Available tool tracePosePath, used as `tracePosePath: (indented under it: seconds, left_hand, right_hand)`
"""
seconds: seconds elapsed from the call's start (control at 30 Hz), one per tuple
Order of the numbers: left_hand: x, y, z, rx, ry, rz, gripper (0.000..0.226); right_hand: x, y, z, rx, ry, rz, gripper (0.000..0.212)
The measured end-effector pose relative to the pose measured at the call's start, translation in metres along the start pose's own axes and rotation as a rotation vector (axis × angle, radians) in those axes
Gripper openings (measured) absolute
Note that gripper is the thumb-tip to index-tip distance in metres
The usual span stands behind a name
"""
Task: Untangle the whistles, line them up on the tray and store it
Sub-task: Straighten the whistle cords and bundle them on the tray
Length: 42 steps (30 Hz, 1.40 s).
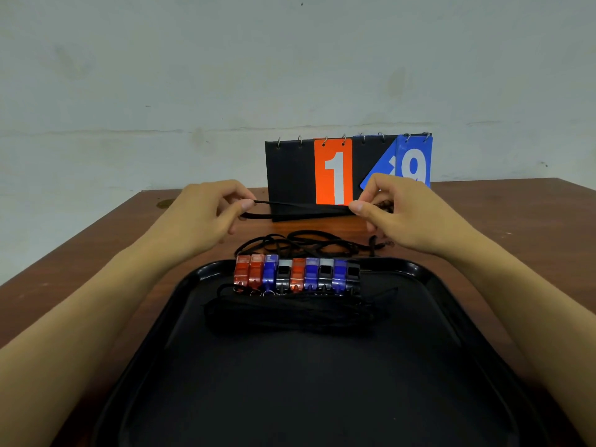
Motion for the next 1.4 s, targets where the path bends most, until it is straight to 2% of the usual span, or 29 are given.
tracePosePath:
  seconds: [0.1,0.3,0.4,0.6,0.73,0.8,0.93,1.07,1.27,1.4]
  left_hand:
    - [-0.001,0.000,0.003,0.098,-0.052,-0.035,0.014]
    - [0.000,0.002,0.006,0.311,-0.101,-0.067,0.021]
    - [-0.001,0.005,0.006,0.402,-0.093,-0.045,0.023]
    - [-0.006,0.009,0.007,0.405,-0.095,-0.008,0.026]
    - [-0.007,0.009,0.010,0.427,-0.008,0.058,0.034]
    - [-0.006,0.009,0.013,0.460,0.028,0.083,0.033]
    - [-0.003,0.012,0.023,0.626,0.124,0.174,0.033]
    - [-0.002,0.012,0.028,0.730,0.194,0.230,0.019]
    - [-0.003,0.016,0.033,0.898,0.166,0.215,0.004]
    - [-0.007,0.017,0.032,0.963,0.112,0.184,0.007]
  right_hand:
    - [-0.004,0.000,0.003,0.010,0.015,0.018,0.018]
    - [-0.012,0.001,0.007,0.252,-0.115,0.008,0.011]
    - [-0.013,0.002,0.008,0.296,-0.043,0.039,0.012]
    - [-0.015,0.002,0.009,0.264,-0.011,0.098,0.012]
    - [-0.018,0.001,0.013,0.348,-0.114,0.077,0.007]
    - [-0.019,0.002,0.014,0.383,-0.116,0.074,0.007]
    - [-0.015,0.005,0.014,0.462,-0.110,0.094,0.010]
    - [-0.013,0.008,0.015,0.558,-0.136,0.085,0.009]
    - [-0.009,0.012,0.019,0.685,-0.212,0.101,0.008]
    - [-0.004,0.014,0.015,0.808,-0.194,0.080,0.006]
Point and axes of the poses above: each hand's wrist, its own y-axis away from the middle knuckle, its own z-axis out of the back of the hand, x = y × z, the point moved 1 cm from there along -y, towards the middle knuckle, and after that the axes turned 5 degrees about y, right-handed, at the moved point
